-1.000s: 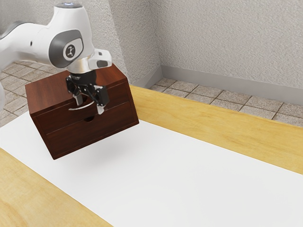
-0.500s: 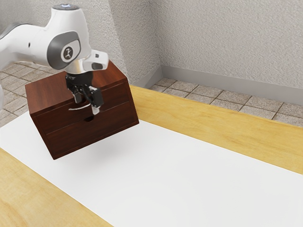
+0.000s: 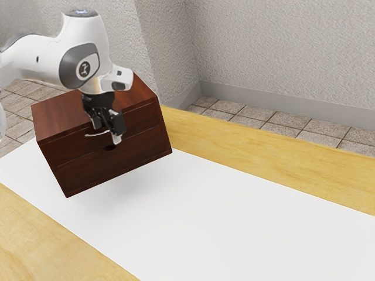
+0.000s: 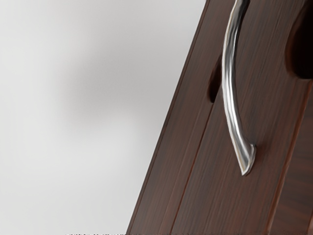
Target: Pull the drawer handle with one arm to open the drawer
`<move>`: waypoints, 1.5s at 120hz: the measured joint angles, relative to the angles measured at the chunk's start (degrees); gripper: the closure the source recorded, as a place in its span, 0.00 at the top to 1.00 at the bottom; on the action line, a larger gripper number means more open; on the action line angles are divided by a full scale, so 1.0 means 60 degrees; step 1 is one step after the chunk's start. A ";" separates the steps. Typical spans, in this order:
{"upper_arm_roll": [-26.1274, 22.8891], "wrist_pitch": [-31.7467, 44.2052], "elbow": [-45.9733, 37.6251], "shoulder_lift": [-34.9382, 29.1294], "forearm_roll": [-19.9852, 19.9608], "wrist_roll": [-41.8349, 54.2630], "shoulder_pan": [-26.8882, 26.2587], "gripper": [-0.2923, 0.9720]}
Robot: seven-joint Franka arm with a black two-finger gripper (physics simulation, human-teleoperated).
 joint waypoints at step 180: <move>-0.0005 0.1809 -0.2727 -0.1541 -0.0263 -0.0893 -0.0284 0.51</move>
